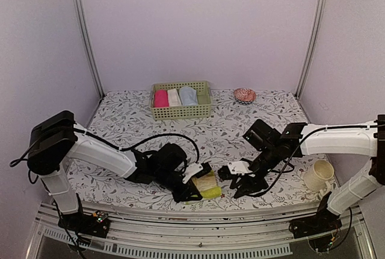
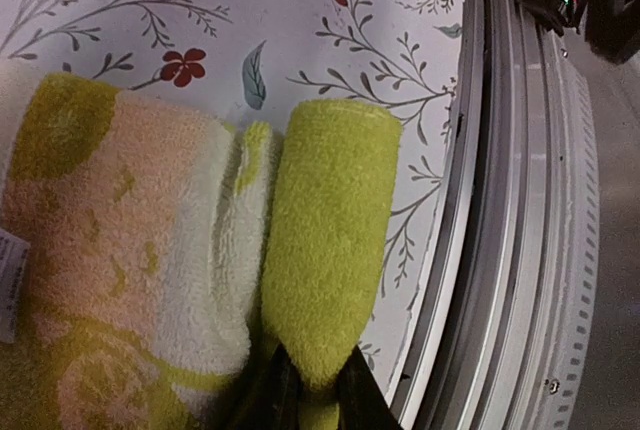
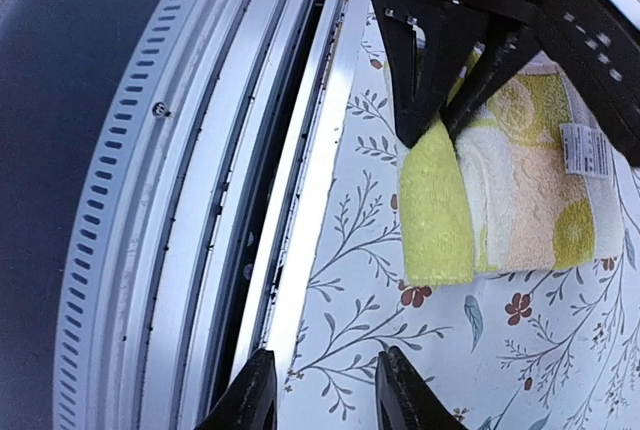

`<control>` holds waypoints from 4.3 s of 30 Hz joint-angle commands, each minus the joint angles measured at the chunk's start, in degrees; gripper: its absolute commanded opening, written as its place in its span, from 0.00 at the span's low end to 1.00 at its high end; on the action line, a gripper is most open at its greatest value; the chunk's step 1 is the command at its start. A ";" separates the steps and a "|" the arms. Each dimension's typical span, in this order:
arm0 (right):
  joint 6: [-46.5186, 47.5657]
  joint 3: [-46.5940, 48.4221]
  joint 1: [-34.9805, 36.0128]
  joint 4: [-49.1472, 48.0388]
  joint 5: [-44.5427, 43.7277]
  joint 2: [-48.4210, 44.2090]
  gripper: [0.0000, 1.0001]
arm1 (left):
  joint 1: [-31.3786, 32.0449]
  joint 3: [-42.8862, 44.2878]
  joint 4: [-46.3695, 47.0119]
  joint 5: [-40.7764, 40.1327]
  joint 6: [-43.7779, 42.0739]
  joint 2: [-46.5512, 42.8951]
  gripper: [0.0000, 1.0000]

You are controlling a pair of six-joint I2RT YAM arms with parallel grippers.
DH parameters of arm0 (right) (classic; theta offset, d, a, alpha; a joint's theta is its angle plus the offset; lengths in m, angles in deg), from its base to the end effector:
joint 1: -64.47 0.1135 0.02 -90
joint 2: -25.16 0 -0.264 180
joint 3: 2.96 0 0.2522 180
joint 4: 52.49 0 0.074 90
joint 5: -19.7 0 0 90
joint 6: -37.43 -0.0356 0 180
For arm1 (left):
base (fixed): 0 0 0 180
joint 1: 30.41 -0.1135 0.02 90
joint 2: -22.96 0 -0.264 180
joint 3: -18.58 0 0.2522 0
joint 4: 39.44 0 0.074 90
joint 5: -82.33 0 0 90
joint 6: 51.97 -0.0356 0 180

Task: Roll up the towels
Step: Roll the towel at the center of the board.

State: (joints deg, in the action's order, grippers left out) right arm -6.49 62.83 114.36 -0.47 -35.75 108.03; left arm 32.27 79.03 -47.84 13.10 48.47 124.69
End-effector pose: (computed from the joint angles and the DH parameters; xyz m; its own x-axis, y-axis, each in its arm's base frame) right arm 0.1554 0.2158 0.2049 0.1301 -0.7664 -0.6291 -0.9609 -0.2539 0.1105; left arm 0.1414 -0.3013 0.1238 -0.5138 0.6254 -0.5874 0.8571 0.3443 -0.3831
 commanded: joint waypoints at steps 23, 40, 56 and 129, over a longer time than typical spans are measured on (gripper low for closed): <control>-2.63 3.35 11.80 -15.71 -15.67 18.04 0.07 | -5.83 4.67 -7.91 9.88 5.56 3.13 0.34; -0.79 29.84 -2.17 18.88 14.79 42.12 0.05 | 9.20 -14.67 -0.12 -26.78 -3.60 -26.58 0.49; -3.19 35.27 -3.26 22.47 12.73 50.28 0.05 | 13.53 2.12 -3.88 -36.60 -24.71 -3.30 0.53; 1.96 -3.45 13.96 -21.37 -22.85 12.44 0.20 | -3.22 11.89 -12.52 10.96 0.48 14.19 0.31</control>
State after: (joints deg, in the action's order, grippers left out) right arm -4.30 58.05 127.87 -22.96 -58.86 117.86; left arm 29.86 93.07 -55.25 29.87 49.06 137.35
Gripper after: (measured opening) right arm 0.258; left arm 0.273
